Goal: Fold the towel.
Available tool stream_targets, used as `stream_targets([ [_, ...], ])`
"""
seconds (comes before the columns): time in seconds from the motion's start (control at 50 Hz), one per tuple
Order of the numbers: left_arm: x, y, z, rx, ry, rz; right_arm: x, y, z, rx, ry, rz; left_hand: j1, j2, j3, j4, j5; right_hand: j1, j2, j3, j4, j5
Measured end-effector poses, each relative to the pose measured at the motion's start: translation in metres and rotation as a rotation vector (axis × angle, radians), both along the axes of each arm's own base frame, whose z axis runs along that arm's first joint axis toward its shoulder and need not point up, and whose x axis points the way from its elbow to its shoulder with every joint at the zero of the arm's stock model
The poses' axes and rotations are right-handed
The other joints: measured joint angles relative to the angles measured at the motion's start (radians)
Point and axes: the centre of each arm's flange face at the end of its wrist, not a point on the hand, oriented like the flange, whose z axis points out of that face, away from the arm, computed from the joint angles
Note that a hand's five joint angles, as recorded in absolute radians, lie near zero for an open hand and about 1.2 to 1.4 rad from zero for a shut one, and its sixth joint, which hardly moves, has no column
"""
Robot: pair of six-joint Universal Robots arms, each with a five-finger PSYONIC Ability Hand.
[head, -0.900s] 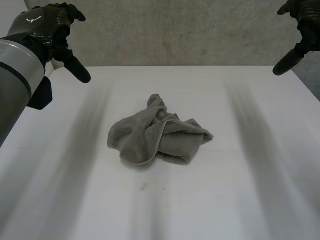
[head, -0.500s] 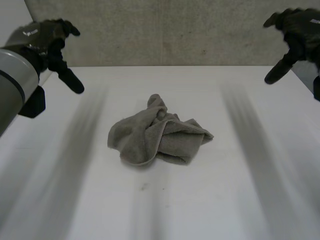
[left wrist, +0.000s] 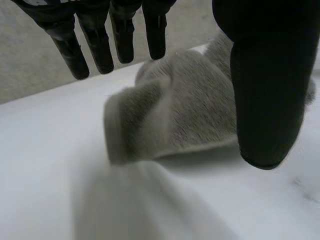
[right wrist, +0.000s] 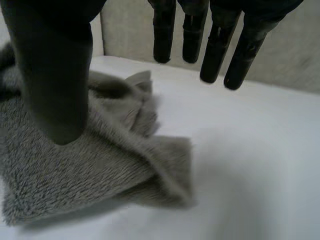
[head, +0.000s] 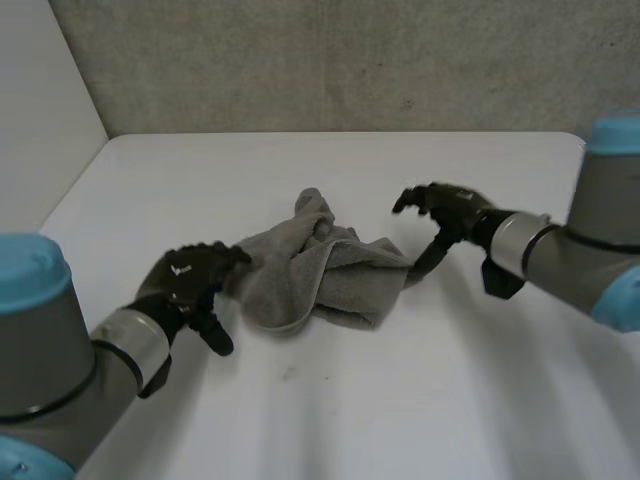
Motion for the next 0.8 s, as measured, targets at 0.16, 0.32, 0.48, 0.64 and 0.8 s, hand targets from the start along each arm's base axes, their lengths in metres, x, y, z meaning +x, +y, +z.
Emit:
stream_targets([
  [0.16,-0.004,0.007,-0.020,-0.006,0.022,-0.023,0.019,-0.005,-0.039,0.065,-0.040,0.013,0.096,0.098,0.099,0.099,0.097,0.310,0.315,0.312,0.315,0.298],
  [0.32,-0.023,0.011,-0.034,-0.040,0.077,-0.067,0.025,-0.008,-0.051,0.079,-0.079,0.006,0.098,0.102,0.103,0.102,0.100,0.434,0.433,0.430,0.441,0.420],
  [0.48,-0.043,0.002,-0.046,-0.132,0.127,-0.106,0.026,-0.008,-0.048,0.087,-0.102,-0.003,0.102,0.108,0.109,0.110,0.106,0.433,0.432,0.430,0.440,0.418],
  [0.64,-0.055,-0.012,-0.057,-0.154,0.128,-0.099,0.031,-0.007,-0.049,0.083,-0.125,-0.001,0.122,0.128,0.129,0.129,0.126,0.436,0.435,0.434,0.445,0.423],
  [0.8,-0.063,-0.033,-0.058,-0.191,0.133,-0.052,0.035,-0.011,-0.053,0.068,-0.142,0.001,0.445,0.447,0.447,0.448,0.442,0.720,0.717,0.707,0.722,0.709],
])
